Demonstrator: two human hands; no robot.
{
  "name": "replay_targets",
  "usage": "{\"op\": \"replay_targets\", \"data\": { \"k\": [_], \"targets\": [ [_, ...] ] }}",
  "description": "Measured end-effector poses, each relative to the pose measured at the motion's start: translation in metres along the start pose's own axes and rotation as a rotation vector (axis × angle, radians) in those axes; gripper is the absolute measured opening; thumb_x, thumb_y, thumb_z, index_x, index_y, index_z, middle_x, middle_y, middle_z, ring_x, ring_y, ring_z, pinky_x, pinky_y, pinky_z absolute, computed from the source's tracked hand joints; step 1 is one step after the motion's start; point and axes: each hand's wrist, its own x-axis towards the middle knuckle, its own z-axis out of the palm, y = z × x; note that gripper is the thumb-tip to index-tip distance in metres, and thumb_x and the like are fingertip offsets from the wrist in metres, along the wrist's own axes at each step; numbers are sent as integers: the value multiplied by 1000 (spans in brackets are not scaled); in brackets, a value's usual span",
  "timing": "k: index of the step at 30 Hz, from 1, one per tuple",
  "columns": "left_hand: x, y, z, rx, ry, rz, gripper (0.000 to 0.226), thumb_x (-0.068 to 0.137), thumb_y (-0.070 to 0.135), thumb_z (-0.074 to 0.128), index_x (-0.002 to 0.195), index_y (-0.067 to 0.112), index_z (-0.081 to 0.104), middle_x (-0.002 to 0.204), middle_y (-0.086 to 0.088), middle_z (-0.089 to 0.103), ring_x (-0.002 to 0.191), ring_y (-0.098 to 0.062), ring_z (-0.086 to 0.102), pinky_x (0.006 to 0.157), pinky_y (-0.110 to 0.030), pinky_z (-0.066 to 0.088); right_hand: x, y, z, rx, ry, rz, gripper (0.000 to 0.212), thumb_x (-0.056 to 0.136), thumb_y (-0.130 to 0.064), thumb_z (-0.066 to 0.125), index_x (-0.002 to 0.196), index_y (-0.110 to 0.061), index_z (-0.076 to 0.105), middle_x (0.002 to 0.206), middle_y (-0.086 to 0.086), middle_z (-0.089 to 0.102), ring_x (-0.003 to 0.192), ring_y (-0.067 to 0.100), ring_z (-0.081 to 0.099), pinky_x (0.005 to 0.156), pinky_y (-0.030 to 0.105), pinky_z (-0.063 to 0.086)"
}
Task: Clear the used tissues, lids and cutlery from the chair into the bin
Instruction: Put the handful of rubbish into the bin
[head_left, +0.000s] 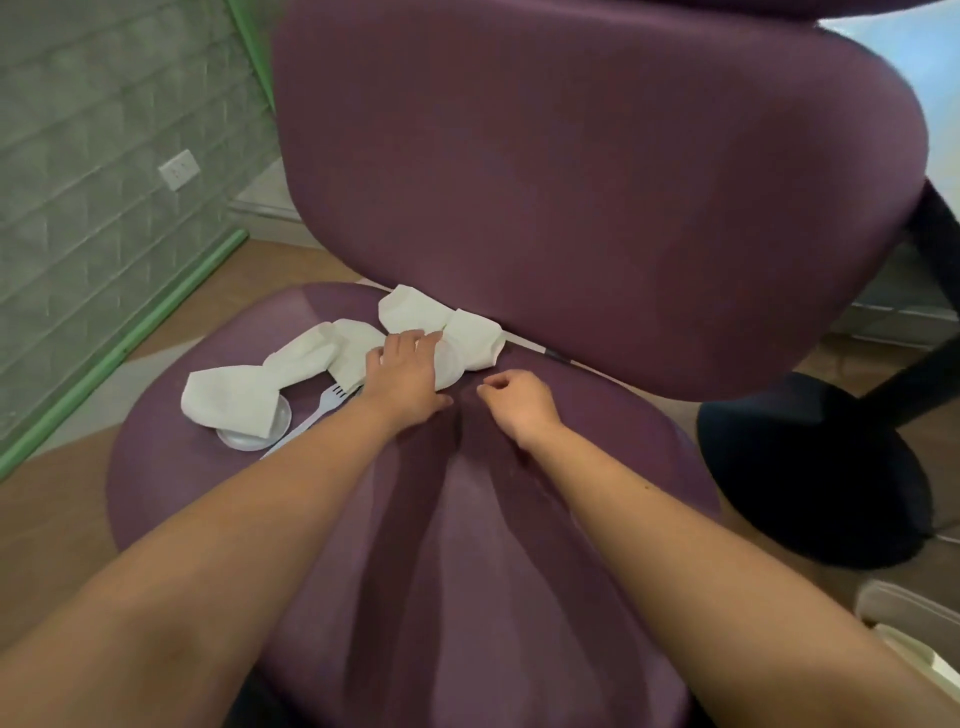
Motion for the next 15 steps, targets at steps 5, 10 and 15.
{"op": "replay_targets", "data": {
  "k": [5, 10, 15],
  "targets": [
    [19, -12, 7, 130, -33, 63, 98, 82, 57, 62, 154, 19, 9, 157, -4, 23, 145, -21, 18, 116, -44, 4, 21, -6, 18, -14, -41, 89, 33, 91, -43, 49, 104, -24, 73, 114, 2, 68, 120, 31, 54, 102, 42, 43],
    [23, -14, 14, 86, 134, 93, 88, 75, 61, 62, 148, 23, 29, 138, 0, 44, 132, -18, 35, 114, -43, 4, 29, -12, 23, -1, -64, 174, 40, 96, -49, 40, 121, -31, 65, 133, 2, 56, 130, 31, 40, 106, 43, 25],
    [14, -7, 16, -16, 206, 87, 91, 64, 67, 68, 141, 28, 38, 129, 1, 45, 125, -20, 38, 104, -37, 10, 24, -8, 28, 296, -54, 120, 29, 63, -62, 54, 63, -36, 65, 82, -5, 65, 93, 25, 54, 102, 52, 36]
  ]
}}
